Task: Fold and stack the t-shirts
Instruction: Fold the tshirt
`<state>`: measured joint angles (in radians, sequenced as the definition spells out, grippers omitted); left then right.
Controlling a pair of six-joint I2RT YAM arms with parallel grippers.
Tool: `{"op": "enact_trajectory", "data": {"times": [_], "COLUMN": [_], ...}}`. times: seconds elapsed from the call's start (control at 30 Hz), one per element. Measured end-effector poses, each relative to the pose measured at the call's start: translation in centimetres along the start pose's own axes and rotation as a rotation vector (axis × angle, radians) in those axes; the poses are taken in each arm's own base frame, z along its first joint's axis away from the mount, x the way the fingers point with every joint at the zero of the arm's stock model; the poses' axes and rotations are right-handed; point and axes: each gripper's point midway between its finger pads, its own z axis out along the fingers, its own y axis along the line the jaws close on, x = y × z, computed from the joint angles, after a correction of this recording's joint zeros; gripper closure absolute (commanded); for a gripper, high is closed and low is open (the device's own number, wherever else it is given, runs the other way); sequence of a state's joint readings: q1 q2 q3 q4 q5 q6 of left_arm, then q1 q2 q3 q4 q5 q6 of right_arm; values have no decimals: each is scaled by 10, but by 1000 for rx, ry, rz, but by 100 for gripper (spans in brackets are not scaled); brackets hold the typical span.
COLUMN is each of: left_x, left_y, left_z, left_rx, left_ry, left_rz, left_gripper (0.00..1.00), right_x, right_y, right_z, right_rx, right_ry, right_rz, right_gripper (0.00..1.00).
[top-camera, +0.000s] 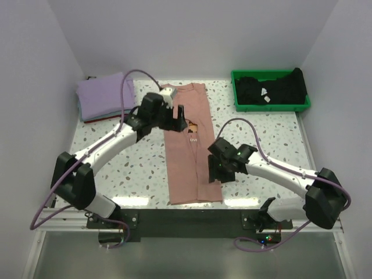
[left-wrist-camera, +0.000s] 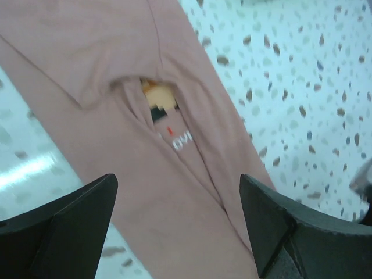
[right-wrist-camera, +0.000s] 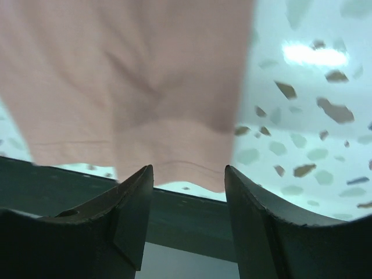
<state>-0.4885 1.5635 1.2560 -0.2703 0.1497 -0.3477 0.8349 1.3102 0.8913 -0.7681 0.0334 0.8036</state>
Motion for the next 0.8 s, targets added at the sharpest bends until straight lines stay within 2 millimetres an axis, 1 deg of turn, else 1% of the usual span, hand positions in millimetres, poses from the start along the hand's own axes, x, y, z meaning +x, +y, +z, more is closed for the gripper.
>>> {"op": "enact_trajectory", "data": {"times": [0.03, 0.07, 0.1, 0.17, 0.2, 0.23, 0.27, 0.3, 0.33, 0.43, 0.53, 0.63, 0.7, 0.8], "left_x": [24, 53, 83, 142, 167, 186, 201, 212, 218, 224, 237, 258, 270, 279], "left_y": [-6, -9, -8, 2, 9, 15, 19, 23, 23, 18, 9, 0, -6, -15], "left_z": [-6, -10, -13, -22, -29, -37, -46, -55, -62, -77, -86, -94, -99, -104], "left_rx": [2, 0, -12, -63, -94, -125, -149, -168, -178, -170, -151, -141, -137, -128], "left_ry": [39, 90, 145, 276, 332, 379, 409, 430, 434, 415, 420, 467, 499, 526], "left_rz": [-6, -16, -27, -49, -63, -78, -91, -104, -119, -147, -166, -173, -169, -165], "left_gripper": [10, 10, 10, 10, 10, 10, 10, 10, 10, 11, 11, 11, 11, 11], "right_x": [10, 19, 27, 38, 41, 44, 44, 45, 46, 50, 59, 67, 68, 68], "right_y": [-10, -19, -27, -37, -40, -41, -41, -40, -39, -41, -46, -51, -50, -45], "right_z": [4, 7, 9, 11, 11, 11, 12, 13, 14, 18, 24, 28, 30, 33], "right_rx": [24, 41, 57, 74, 73, 72, 65, 56, 48, 47, 54, 58, 52, 29], "right_ry": [21, 37, 53, 70, 73, 77, 74, 76, 78, 84, 103, 126, 130, 135], "right_rz": [5, 11, 17, 29, 34, 40, 46, 51, 55, 62, 70, 78, 80, 86], "right_gripper": [45, 45, 46, 48, 49, 49, 50, 50, 51, 53, 54, 56, 58, 62]}}
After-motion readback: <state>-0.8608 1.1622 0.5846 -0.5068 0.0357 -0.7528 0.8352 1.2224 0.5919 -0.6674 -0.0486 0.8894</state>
